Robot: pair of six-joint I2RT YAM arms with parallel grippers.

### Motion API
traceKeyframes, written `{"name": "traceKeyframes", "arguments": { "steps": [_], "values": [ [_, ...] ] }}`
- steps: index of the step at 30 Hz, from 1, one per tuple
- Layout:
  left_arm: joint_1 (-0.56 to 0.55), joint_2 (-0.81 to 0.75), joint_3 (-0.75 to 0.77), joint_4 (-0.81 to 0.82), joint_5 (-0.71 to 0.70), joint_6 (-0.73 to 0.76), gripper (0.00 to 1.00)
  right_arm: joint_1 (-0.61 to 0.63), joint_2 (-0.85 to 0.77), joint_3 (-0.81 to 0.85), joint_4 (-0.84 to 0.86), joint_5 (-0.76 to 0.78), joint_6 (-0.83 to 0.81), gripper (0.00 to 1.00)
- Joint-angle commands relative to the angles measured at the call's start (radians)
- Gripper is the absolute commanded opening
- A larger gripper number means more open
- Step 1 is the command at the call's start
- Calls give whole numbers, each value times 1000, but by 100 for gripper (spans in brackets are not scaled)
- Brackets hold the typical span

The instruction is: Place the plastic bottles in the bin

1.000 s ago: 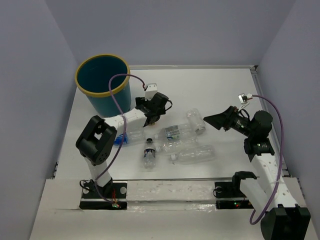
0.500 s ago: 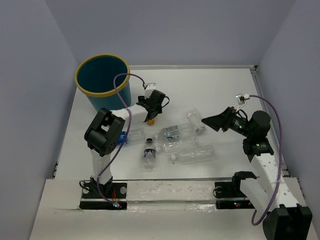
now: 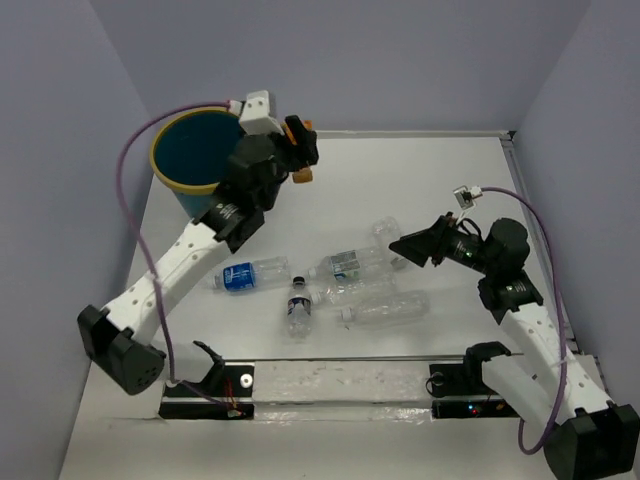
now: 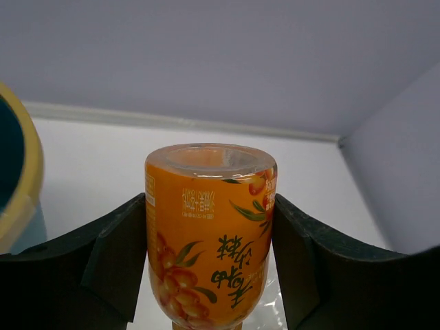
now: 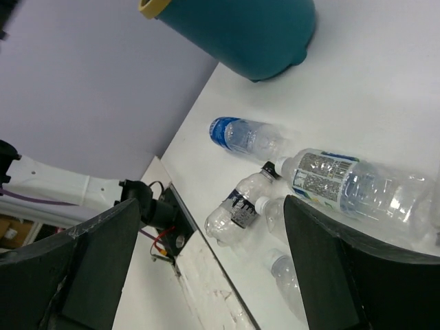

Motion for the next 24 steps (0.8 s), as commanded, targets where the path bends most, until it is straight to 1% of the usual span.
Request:
{"name": "traceKeyframes", "arguments": {
  "steps": [1, 3, 4, 5, 7, 8, 9, 10, 11, 12, 13, 14, 15, 16, 17, 18, 20, 21, 23, 24],
  "values": [
    [77, -152, 100, -4, -13, 65, 61, 150, 20, 98, -19, 103, -80, 89],
    [138, -162, 135, -24, -3, 65, 60, 215, 49, 133, -29, 132, -110, 89],
    [218, -163, 143, -33, 15, 59, 60, 282, 68, 145, -35, 143, -120, 89],
    [256, -160, 149, -33, 48, 56, 60, 319, 88, 161, -40, 170, -130, 89],
    [324, -149, 167, -33, 56, 53, 60, 393, 155, 211, -63, 212, -178, 88],
    [389, -136, 173, -33, 64, 53, 60, 469, 181, 231, -72, 256, -221, 88],
    [422, -125, 176, -33, 67, 53, 60, 506, 207, 253, -81, 276, -247, 88],
    [453, -116, 176, -33, 76, 41, 60, 538, 273, 304, -107, 292, -271, 88],
    [515, -91, 178, -33, 116, 33, 60, 596, 311, 337, -121, 310, -299, 88],
    [542, -77, 179, -33, 130, 27, 60, 627, 354, 374, -145, 316, -362, 88],
    [562, -65, 176, -31, 136, 21, 60, 652, 447, 415, -211, 324, -396, 88],
    [580, -51, 173, -31, 147, 14, 60, 676, 495, 461, -243, 333, -434, 88],
    [609, -28, 163, -30, 165, 4, 63, 716, 545, 553, -309, 364, -503, 88],
    [620, -19, 158, -30, 184, -1, 67, 735, 633, 597, -334, 381, -537, 88],
    [631, -4, 152, -31, 193, -10, 79, 752, 675, 671, -351, 411, -570, 88],
    [645, -1, 143, -33, 198, -16, 87, 775, 709, 702, -369, 427, -625, 89],
    [649, -13, 133, -33, 198, -24, 99, 795, 799, 756, -374, 471, -669, 91],
    [649, -22, 129, -33, 201, -24, 99, 815, 827, 812, -392, 476, -722, 94],
    [649, -69, 127, -31, 217, -22, 99, 838, 875, 858, -403, 512, -796, 95],
    [649, -94, 124, -33, 225, -25, 99, 868, 919, 906, -424, 528, -865, 95]
  ]
}}
